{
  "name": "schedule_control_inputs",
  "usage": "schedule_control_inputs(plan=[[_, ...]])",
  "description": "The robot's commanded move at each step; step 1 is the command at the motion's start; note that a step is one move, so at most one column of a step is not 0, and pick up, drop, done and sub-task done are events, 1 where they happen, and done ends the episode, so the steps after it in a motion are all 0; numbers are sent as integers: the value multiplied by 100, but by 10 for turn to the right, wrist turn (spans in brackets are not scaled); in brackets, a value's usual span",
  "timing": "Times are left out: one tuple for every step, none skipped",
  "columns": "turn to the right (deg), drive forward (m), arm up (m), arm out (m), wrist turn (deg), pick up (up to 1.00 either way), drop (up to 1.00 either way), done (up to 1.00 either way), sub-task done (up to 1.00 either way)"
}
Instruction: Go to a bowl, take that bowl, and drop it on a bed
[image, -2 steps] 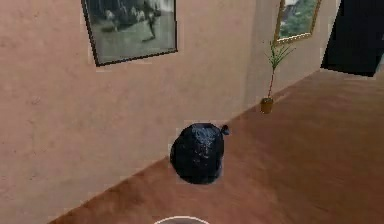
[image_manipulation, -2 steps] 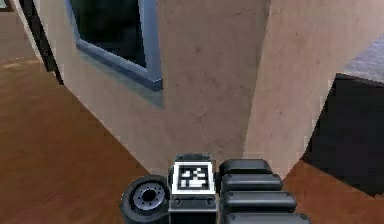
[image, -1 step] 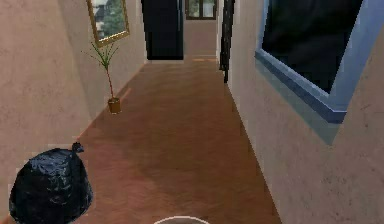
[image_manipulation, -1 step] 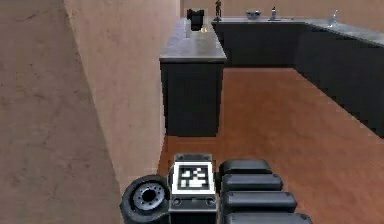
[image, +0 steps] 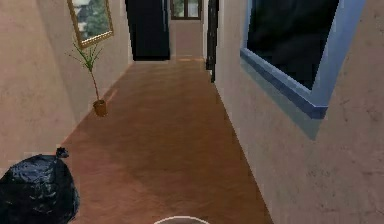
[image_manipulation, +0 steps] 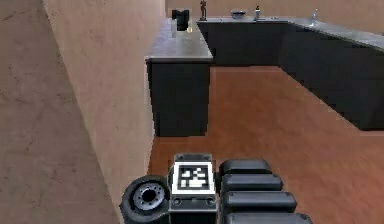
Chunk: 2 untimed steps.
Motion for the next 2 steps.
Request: schedule_control_inputs(plan=[[0, 100, 0, 0, 0, 0, 0, 0, 0], [0, 100, 0, 0, 0, 0, 0, 0, 0]])
